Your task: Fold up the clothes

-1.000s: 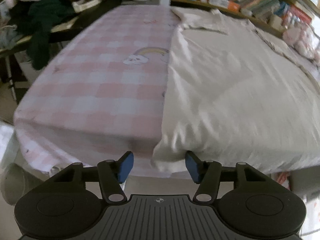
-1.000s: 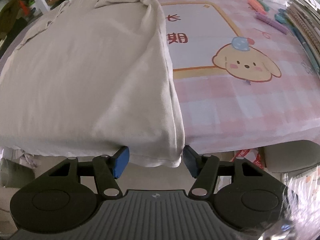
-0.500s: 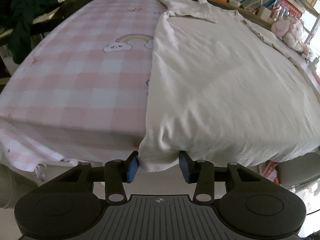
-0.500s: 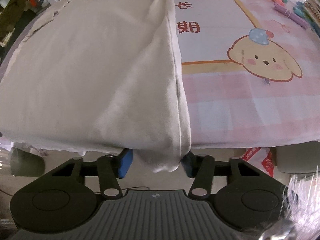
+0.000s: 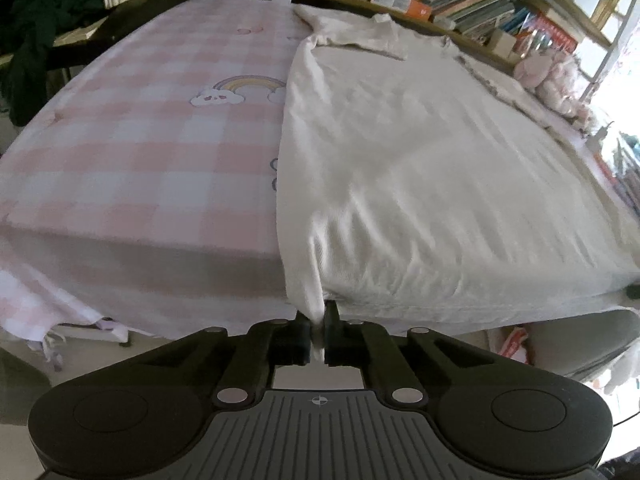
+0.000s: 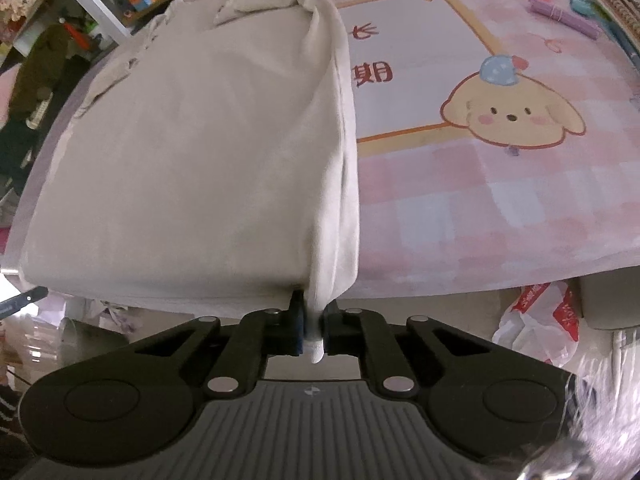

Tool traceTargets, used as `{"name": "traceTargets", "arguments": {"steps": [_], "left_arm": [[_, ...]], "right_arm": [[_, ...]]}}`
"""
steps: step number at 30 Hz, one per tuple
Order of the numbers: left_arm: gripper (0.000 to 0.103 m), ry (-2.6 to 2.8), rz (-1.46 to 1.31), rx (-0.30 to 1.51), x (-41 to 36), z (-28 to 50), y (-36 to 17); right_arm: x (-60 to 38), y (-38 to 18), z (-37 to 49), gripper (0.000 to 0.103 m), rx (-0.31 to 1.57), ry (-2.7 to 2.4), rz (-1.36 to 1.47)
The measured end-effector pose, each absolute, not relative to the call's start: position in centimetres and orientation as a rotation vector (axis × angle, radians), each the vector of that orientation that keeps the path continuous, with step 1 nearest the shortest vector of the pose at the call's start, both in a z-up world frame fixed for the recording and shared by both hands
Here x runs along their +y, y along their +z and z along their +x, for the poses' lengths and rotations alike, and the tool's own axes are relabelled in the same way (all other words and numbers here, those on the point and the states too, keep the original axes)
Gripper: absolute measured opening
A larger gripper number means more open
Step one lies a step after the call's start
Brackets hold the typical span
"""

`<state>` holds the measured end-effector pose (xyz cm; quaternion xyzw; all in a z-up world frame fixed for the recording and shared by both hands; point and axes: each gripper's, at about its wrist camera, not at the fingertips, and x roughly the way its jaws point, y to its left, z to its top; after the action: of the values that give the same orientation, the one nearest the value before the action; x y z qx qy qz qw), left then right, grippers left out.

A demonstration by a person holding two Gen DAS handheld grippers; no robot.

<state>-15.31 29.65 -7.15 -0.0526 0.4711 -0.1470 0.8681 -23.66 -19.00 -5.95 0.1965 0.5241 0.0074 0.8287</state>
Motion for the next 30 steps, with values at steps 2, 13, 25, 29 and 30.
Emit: {"name": "traceTargets", "arguments": {"steps": [2, 13, 25, 29, 30], "left_arm": [[0.004, -0.319, -0.127, 0.979, 30.0, -15.8, -6.6], [0.003, -0.390, -0.259, 0.947, 32.0, -17.0, -4.3], [0.003, -0.447, -0.322, 1.086, 33.9, -20.6, -6.5], [0.003, -0.493, -0.396, 1.015, 34.3, -19.6, -4.8], [0.003, -0.506, -0.430, 0.980, 34.5, -19.2, -4.0]], "right_arm": [[-19.2, -5.3, -24.4, 0.008, 1.103, 0.021, 0.427], [-19.2, -2.6, -27.4, 0.008, 1.062, 0.037, 0.512], [-18.5, -4.5, -32.5, 0.007, 1.170, -0.033, 0.563], [-18.4, -3.5, -32.8, 0.007, 1.137, 0.002, 0.634], [-18.5, -2.6, -32.6, 0.007, 1.102, 0.030, 0.661]]}}
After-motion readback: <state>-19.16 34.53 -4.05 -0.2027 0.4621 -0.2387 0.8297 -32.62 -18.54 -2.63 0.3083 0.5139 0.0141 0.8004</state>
